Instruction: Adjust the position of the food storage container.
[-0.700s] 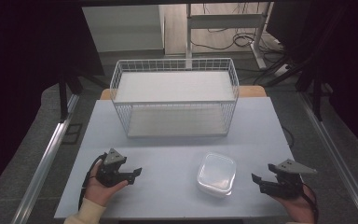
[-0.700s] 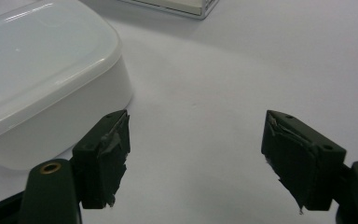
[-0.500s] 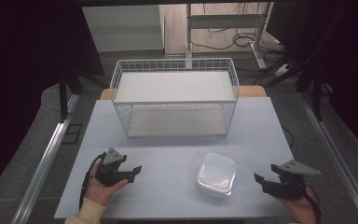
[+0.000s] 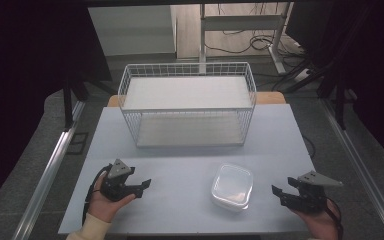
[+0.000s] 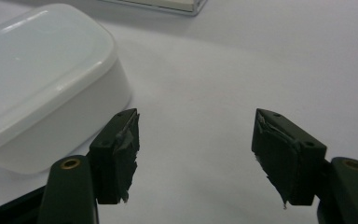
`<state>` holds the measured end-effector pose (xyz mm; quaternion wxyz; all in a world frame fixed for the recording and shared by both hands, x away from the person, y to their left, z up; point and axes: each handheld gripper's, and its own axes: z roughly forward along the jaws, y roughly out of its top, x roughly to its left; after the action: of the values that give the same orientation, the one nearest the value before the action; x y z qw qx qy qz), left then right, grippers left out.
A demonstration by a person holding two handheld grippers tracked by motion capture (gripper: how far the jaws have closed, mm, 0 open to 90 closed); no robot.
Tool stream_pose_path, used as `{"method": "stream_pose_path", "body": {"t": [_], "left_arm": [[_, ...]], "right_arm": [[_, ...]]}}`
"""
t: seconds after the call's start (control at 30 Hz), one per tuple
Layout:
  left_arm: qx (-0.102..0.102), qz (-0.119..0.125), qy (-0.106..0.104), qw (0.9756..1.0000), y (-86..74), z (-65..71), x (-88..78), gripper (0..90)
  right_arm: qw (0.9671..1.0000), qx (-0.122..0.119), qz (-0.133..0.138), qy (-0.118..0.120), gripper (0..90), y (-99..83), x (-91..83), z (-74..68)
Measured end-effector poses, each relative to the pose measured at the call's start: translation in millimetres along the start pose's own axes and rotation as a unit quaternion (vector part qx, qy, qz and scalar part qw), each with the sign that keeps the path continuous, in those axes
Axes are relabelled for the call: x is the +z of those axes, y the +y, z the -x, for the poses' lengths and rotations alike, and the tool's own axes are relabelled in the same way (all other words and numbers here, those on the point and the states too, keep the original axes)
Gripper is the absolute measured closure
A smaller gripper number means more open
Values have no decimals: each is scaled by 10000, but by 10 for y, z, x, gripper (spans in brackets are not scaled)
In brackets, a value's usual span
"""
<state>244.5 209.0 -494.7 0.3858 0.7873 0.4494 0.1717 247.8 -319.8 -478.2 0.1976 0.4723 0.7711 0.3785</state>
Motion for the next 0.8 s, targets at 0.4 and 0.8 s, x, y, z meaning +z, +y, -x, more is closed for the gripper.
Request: {"method": "stream_pose_path", "body": {"t": [0.4, 0.8], "left_arm": [[-97, 86, 40, 9999, 4, -23, -52, 251], [-193, 81, 70, 9998, -13, -82, -62, 252]], "right_arm": [[9996, 88, -262, 70, 421, -17, 44, 47], [9935, -215, -992, 510, 693, 47, 162, -16]]}}
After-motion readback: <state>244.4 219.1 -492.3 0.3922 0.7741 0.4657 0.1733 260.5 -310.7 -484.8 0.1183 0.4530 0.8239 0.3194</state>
